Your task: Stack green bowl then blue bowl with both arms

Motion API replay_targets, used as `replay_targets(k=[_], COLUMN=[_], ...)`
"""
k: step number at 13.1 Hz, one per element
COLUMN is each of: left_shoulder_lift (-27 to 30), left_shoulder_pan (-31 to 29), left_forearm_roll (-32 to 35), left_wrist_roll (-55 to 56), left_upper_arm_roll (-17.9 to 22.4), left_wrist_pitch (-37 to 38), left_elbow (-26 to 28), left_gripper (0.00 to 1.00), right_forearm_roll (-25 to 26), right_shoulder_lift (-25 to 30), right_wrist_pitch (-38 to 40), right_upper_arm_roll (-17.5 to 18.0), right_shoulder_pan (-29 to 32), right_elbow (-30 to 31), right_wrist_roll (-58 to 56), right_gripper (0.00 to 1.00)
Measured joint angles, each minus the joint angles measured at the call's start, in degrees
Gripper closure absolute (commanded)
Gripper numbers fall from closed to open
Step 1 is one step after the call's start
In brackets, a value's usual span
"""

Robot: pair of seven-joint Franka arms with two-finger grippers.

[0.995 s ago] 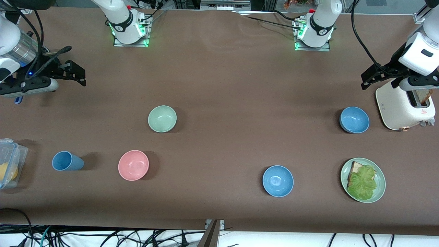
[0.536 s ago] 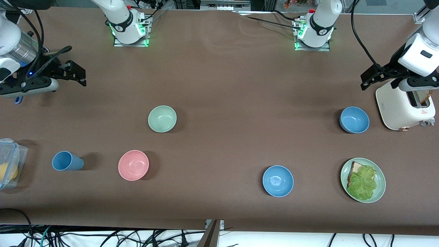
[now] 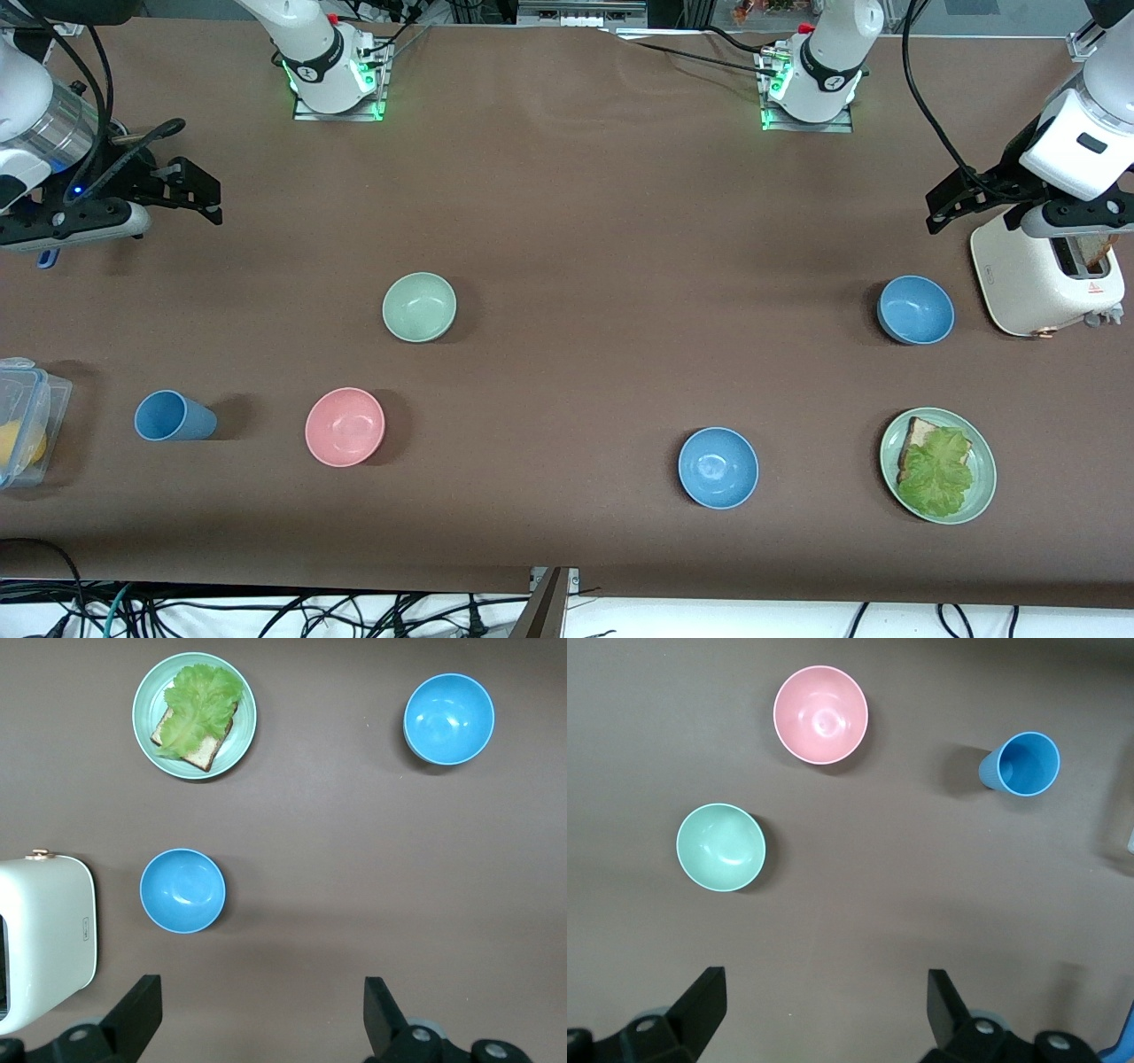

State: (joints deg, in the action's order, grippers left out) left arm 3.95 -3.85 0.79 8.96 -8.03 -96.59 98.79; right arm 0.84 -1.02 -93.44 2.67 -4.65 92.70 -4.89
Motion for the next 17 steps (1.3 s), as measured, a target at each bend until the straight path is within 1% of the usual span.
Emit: replay_targets(k=[6, 17], left_shoulder_lift=[-0.01, -0.01], left_shoulder_pan=[0.0, 0.0], left_forearm_roll=[0.0, 0.0], left_wrist_roll=[0.0, 0.0], left_upper_arm_roll=[0.0, 0.0], left_wrist_pitch=[0.17, 0.17], left_elbow=[0.0, 0.0], left_gripper=[0.0, 0.0], right_forearm_roll=[0.0, 0.0], right_shoulder_lift=[0.0, 0.0], right_wrist_pitch=[-0.05, 0.19], right_upper_arm_roll=[-0.98, -1.01], right_shoulder_pan=[0.25, 0.36], right_elbow=[0.0, -0.06], right_wrist_roll=[-0.01, -0.04], right_gripper=[0.0, 0.0])
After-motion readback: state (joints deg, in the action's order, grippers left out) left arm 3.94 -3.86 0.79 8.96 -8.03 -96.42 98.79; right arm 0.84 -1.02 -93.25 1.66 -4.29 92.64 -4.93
